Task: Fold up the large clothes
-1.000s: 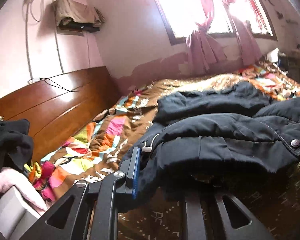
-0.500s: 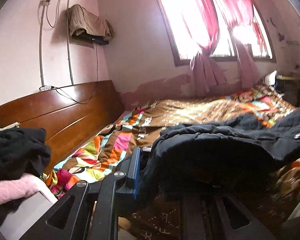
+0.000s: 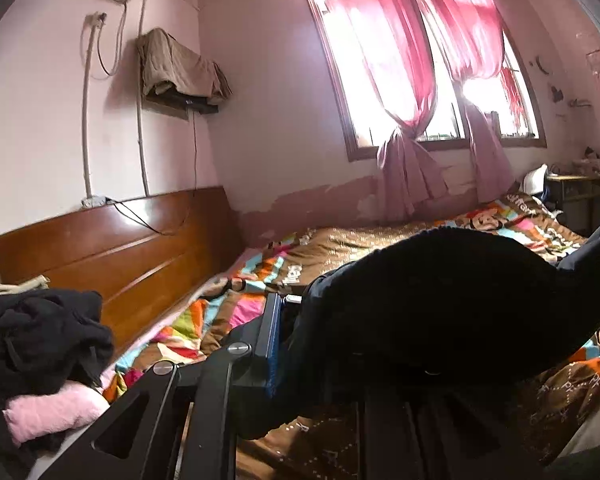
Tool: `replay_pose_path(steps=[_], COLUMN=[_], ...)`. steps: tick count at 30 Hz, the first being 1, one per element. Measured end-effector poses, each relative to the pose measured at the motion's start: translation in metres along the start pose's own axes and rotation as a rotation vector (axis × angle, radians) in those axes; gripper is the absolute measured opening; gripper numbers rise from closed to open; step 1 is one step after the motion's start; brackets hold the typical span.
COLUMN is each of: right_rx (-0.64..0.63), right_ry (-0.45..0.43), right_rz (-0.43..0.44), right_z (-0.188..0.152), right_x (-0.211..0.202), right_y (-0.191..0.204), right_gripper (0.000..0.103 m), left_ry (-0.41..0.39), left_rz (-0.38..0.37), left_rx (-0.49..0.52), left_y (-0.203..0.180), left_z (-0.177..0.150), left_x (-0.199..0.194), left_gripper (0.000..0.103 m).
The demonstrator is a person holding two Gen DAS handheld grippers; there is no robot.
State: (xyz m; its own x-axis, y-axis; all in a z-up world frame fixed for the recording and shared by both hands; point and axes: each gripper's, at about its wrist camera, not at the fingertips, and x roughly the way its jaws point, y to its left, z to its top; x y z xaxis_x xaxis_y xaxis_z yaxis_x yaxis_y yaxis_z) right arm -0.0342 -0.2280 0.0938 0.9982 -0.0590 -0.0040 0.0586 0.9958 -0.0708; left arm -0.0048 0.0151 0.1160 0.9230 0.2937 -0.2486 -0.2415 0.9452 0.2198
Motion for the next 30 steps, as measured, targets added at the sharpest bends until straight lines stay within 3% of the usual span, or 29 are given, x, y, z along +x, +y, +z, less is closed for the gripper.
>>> replay_pose_path(steps=[7, 14, 30], right_rx=[0.003, -0.022, -0.043], right_ry=[0.149, 0.223, 0.270], right_rz=[0.024, 0.041, 0.023], right_z=[-0.032, -0.052, -0.072], right_x=[0.041, 0.079, 0.152], right_y=[0.001, 0.005, 0.014], right_gripper=[0.007, 0.007, 0.007], left_ry=[0.124, 0.216, 0.241], left_rz=[-0.023, 0.008, 0.011], left_rx=[0.019, 0.064, 0.091], left_y=[-0.012, -0.025, -0.048], left_z=[-0.019, -0.028, -0.017], left_x=[0.044, 0.082, 0.145], left_gripper=[0.015, 0.015, 0.015])
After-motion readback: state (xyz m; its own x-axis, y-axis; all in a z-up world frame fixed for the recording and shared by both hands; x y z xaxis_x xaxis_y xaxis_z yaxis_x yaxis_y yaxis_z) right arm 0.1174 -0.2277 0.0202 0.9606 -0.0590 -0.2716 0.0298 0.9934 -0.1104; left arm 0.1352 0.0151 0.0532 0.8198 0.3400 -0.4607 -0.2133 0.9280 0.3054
